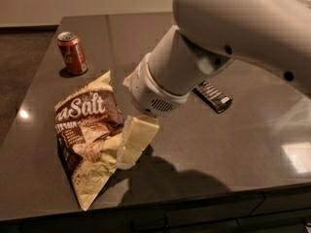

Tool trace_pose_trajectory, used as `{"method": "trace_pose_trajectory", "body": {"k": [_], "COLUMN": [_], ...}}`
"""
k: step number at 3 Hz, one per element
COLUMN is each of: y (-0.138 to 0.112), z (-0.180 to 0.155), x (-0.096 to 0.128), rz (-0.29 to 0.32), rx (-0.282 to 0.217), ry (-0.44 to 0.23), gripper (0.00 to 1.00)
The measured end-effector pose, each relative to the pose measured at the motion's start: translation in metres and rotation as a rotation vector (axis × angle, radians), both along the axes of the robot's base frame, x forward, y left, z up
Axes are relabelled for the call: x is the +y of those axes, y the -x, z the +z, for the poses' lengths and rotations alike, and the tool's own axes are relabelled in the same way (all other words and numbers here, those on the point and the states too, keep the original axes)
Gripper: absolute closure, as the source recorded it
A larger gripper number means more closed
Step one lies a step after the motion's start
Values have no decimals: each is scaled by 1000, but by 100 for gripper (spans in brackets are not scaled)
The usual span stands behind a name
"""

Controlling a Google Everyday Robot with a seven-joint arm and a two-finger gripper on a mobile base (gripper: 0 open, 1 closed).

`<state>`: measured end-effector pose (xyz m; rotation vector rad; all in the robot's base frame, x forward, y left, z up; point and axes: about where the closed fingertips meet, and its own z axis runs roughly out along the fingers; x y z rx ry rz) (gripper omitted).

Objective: Move brown chip bag near rxbar chocolate

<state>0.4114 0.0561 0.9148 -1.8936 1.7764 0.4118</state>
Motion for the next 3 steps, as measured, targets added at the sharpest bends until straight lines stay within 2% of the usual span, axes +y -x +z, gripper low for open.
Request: {"method": "trace_pose_trajectory", "body": {"k": [2, 3], "y": [2, 2], "z": [-20, -32], "x": [23, 25], "rz": [50, 69], "rx": [-36, -40], "ry": [-9, -1], "gripper": [0, 0]}}
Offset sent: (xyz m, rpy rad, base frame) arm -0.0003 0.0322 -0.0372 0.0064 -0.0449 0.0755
